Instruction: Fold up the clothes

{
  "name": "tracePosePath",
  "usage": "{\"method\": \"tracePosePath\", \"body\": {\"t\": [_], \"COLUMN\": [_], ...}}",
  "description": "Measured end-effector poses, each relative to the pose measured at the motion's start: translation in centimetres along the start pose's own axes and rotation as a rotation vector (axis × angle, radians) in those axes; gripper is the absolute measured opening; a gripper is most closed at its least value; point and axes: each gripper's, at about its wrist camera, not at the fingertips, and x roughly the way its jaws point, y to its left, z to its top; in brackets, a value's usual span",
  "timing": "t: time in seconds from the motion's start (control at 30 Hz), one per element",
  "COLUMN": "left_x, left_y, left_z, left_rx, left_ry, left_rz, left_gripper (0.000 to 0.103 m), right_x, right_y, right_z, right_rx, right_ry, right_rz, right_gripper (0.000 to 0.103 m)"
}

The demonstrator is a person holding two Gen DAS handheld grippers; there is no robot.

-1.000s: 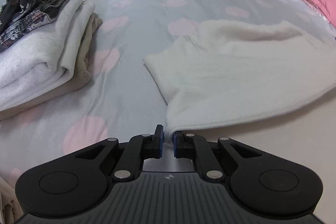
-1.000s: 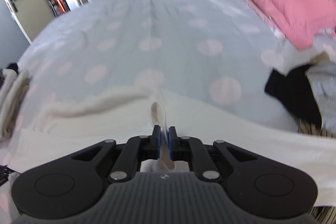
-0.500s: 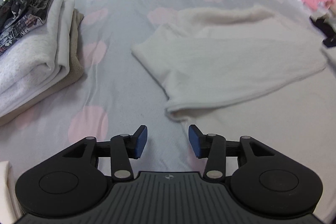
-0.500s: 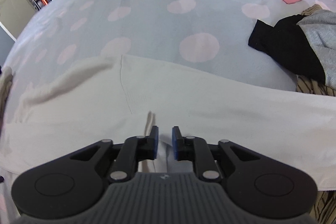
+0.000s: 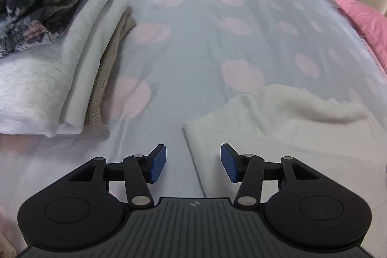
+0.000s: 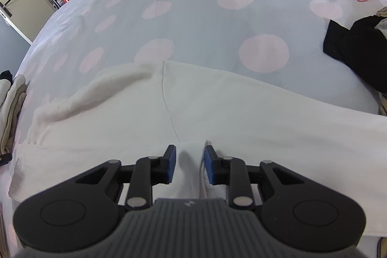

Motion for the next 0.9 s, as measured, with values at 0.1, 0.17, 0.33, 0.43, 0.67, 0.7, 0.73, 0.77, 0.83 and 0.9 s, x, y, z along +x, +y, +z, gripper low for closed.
{"method": "tracePosePath", "body": {"t": [0.1, 0.17, 0.33, 0.43, 0.67, 0.7, 0.73, 0.77, 0.83, 0.9], "left_x": [1.4, 1.7, -0.1, -1.6, -0.7, -0.3, 0.0, 0.3, 0.0, -0.7], "left_y": [0.4, 0.5, 0.0, 0.8, 0.1, -0.1, -0.2, -0.3, -0.2, 0.3], "left_z": [0.4, 0.3, 0.1, 0.2, 0.4, 0.3, 0.3, 0.3, -0.1, -0.6], "left_rx": [-0.048, -0.063, -0.018, -0.044, -0.009, -0.001, 0.009, 0.018, 0.015, 0.006], "left_ry": [-0.003, -0.013, -0.119, -0.186, -0.190, -0.170, -0.144, -0.129, -0.141, -0.156], "left_rz": [-0.010, -0.041, -0.056, -0.065, 0.004, 0.004, -0.001, 0.007, 0.035, 0.017], "left_gripper": [0.028, 0.011, 0.002, 0.002, 0.002, 0.003, 0.003, 0.004, 0.013, 0.018], "right_x": [-0.2, -0.5, -0.7, -0.8, 0.0, 0.7, 1.2, 1.4, 1.2, 0.6], "right_y": [0.4, 0.7, 0.7, 0.7, 0.4, 0.2, 0.0, -0.2, -0.6, -1.0], "right_z": [0.1, 0.1, 1.4, 2.3, 4.0, 4.1, 4.1, 4.0, 3.6, 3.1], "right_rx": [-0.034, -0.059, -0.067, -0.066, -0.049, -0.035, -0.021, -0.007, 0.018, 0.026], "right_ry": [-0.015, -0.026, -0.069, -0.097, -0.120, -0.099, -0.080, -0.072, -0.083, -0.088], "right_rz": [0.010, 0.017, -0.005, -0.022, -0.063, -0.068, -0.068, -0.070, -0.072, -0.045], "right_gripper": [0.005, 0.002, 0.002, 0.002, 0.002, 0.002, 0.003, 0.008, 0.012, 0.014]}}
